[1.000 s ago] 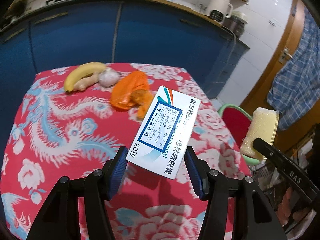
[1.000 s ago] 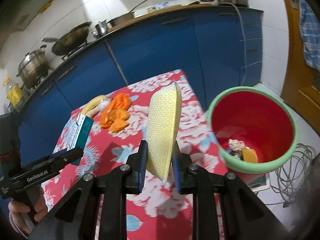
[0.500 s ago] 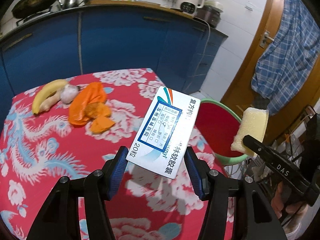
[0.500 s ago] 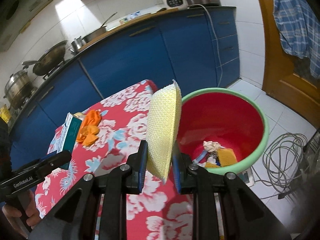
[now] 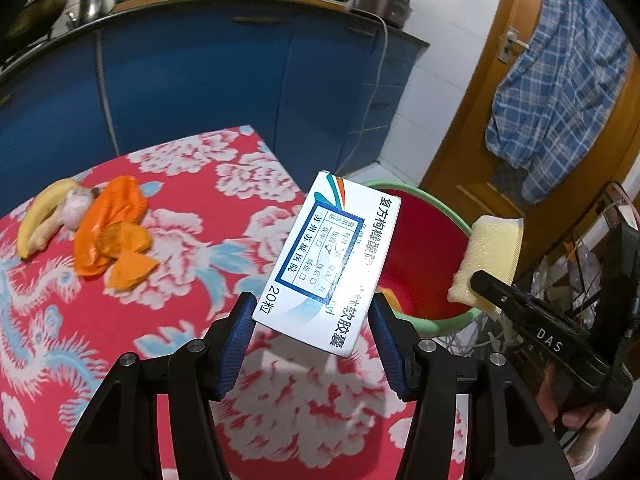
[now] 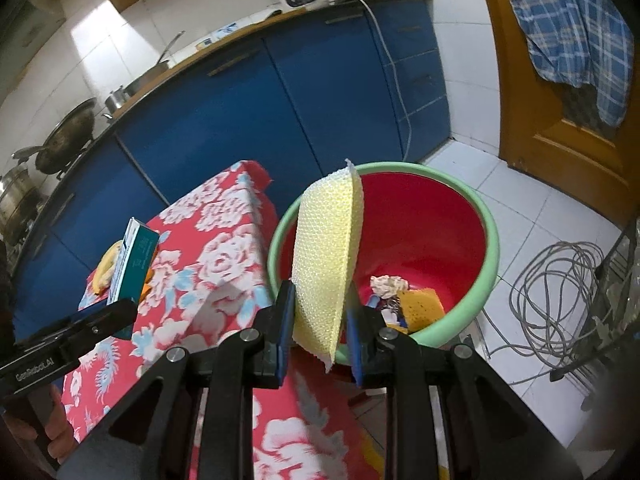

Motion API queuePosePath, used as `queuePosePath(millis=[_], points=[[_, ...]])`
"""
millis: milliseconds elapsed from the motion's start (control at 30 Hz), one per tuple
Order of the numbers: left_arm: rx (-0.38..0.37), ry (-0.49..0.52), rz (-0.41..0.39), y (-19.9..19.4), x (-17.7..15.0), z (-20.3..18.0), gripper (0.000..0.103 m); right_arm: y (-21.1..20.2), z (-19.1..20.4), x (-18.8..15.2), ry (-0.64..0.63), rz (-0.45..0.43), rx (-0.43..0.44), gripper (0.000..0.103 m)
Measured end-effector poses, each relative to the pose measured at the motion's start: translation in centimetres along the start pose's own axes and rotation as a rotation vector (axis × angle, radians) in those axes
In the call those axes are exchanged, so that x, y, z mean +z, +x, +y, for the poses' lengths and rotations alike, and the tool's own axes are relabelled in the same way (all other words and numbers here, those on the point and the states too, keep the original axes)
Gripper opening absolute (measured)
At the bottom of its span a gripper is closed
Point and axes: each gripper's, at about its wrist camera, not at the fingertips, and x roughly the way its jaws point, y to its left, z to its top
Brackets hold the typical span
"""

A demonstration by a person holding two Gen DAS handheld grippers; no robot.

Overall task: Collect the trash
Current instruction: 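Open the right tool over the bucket while the left tool drops the medicine box in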

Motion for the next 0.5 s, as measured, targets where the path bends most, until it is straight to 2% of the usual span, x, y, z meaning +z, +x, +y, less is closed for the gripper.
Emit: queuePosePath(millis=[500], points=[[-0.011, 0.043, 0.054, 3.5, 0.9, -2.4, 0.059, 2.1, -4.0, 0.6, 0.070, 0.029, -0.056, 0.035]])
